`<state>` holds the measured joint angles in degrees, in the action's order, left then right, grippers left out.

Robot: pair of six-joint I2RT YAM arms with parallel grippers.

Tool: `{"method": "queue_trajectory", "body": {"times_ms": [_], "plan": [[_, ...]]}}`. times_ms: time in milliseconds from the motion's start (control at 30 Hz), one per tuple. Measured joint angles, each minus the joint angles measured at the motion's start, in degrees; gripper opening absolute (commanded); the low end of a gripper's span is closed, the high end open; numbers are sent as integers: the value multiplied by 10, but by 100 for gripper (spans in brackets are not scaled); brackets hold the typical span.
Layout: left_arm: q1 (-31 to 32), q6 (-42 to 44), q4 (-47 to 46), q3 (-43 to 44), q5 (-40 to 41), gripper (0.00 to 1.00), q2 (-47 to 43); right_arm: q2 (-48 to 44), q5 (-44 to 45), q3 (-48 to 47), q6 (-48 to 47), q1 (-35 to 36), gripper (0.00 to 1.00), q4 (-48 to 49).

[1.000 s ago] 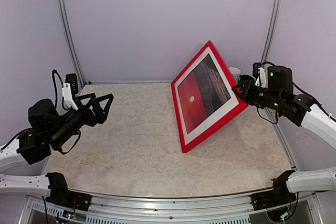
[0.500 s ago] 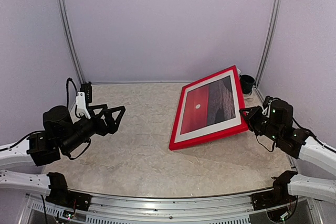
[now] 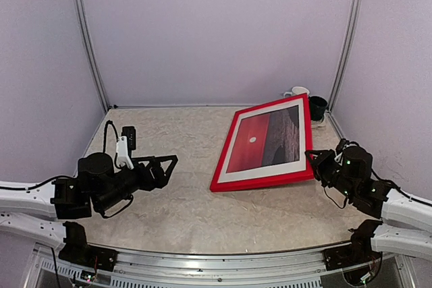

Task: Put the photo into the frame
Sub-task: Turn over the photo frame, then pass from the right arm to the left

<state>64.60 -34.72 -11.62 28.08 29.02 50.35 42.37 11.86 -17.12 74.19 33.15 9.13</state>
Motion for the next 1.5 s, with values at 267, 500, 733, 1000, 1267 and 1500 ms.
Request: {"method": "queue_trajectory", "body": {"times_ms": [267,500,733,1000,1267,1500], "plan": [[73,-238,19,-25,54,99,59,58,77,25,59,81,0,83],[86,-441,-11,-79,55,99,70,150,123,25,100,130,0,175],[86,-556,-83,-122,43,99,111,237,137,16,125,155,1,256],[47,-576,-246,-124,6,99,240,305,101,-5,146,184,2,300],[-23,-573,-458,-129,-97,87,421,320,66,-14,158,202,3,303],[-45,-594,-682,-127,-167,79,595,347,50,-29,168,226,3,313]]}}
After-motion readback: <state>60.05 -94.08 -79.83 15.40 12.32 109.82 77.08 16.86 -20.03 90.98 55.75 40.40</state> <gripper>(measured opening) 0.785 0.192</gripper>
